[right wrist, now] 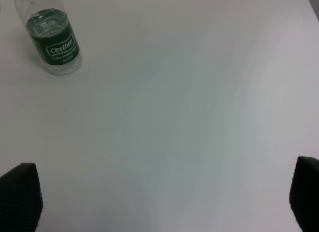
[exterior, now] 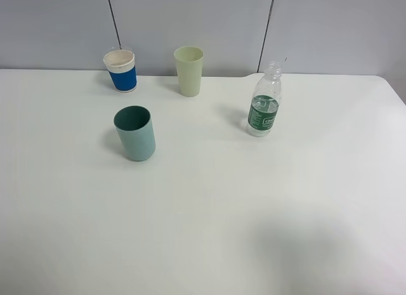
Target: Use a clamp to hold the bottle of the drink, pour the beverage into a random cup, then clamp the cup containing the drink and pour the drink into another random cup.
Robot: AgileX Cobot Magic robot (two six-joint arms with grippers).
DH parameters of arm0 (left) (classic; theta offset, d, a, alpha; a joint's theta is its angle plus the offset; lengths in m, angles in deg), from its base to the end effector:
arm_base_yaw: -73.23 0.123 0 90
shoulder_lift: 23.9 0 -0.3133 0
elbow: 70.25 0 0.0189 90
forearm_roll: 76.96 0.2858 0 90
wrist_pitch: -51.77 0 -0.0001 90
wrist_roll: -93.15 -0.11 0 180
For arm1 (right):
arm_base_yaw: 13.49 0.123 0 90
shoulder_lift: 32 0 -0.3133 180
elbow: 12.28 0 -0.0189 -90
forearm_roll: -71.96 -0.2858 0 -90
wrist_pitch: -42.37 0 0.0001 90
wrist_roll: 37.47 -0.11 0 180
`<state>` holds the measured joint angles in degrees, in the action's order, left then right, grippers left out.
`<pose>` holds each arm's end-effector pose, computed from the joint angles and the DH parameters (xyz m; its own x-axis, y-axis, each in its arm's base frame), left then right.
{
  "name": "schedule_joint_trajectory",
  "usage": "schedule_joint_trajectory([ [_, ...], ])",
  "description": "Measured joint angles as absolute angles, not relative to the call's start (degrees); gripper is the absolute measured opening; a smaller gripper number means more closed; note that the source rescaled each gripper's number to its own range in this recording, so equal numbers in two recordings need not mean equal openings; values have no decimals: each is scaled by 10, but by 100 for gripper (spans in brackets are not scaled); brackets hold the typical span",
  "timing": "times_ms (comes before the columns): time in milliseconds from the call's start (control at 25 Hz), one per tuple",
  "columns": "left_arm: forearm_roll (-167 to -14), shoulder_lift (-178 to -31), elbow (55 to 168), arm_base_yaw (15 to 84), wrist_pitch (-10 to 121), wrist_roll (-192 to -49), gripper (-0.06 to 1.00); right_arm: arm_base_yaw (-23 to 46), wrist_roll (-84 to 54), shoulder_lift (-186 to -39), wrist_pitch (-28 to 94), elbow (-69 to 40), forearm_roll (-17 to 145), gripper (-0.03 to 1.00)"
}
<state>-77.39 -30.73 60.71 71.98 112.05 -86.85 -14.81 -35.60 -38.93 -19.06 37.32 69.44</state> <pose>0.0136 -0.0010 0.2877 -0.4407 0.0059 -0.8976 0.0260 0.9996 -0.0062 0.0141 0.0039 0.2826 -0.4682 -0.0008 -0.8836 -0.0165 0.9998 0.0078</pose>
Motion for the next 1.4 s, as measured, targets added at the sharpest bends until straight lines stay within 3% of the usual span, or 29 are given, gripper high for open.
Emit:
schedule_joint_trajectory([
  [1400,-774,-307,607,720,1121,-868,100,-148,-356,-389,-191,373,694,100],
])
